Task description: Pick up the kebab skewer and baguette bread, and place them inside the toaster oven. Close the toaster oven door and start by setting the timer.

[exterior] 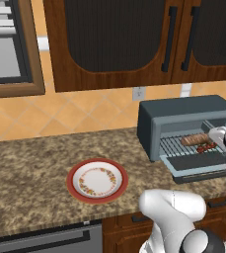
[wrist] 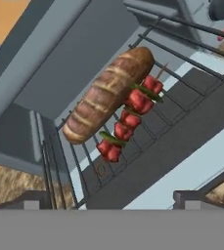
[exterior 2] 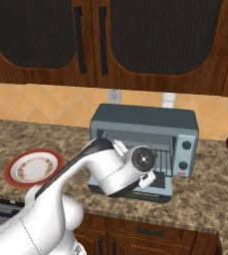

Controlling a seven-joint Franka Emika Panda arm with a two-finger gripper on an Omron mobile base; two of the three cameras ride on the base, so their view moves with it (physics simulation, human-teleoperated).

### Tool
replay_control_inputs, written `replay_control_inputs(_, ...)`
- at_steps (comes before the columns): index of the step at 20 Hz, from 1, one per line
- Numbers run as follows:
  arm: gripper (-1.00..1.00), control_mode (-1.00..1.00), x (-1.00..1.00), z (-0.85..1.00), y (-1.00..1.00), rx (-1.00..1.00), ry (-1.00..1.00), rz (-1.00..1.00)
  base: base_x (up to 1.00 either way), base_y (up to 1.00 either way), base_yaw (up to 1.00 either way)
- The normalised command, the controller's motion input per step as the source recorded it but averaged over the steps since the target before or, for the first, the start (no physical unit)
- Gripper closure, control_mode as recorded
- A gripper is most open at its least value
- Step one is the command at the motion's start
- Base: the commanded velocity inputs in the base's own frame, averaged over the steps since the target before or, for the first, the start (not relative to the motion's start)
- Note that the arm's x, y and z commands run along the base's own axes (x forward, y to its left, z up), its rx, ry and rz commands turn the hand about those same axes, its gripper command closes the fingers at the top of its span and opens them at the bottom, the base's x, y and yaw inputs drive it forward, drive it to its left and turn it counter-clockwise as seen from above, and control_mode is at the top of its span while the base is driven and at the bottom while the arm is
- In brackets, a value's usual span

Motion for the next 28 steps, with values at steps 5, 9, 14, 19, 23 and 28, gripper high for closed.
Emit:
replay_control_inputs(5,-1.00,-1.00,0.00,-0.11,0.00,-0.15,-0.15,0.27,0.00,0.00,0.00)
replay_control_inputs(9,-1.00,-1.00,0.00,-0.09,-0.07,-0.17,-0.16,0.23,0.00,0.00,0.00)
replay_control_inputs(14,-1.00,-1.00,0.01,0.00,-0.05,-0.19,-0.07,0.15,0.00,0.00,0.00)
replay_control_inputs(19,-1.00,-1.00,0.00,-0.03,-0.06,-0.20,-0.07,0.14,0.00,0.00,0.00)
replay_control_inputs(23,-1.00,-1.00,0.03,-0.08,0.04,-0.23,-0.03,0.08,0.00,0.00,0.00)
replay_control_inputs(28,-1.00,-1.00,0.10,-0.06,0.11,-0.14,0.00,-0.01,0.00,0.00,0.00)
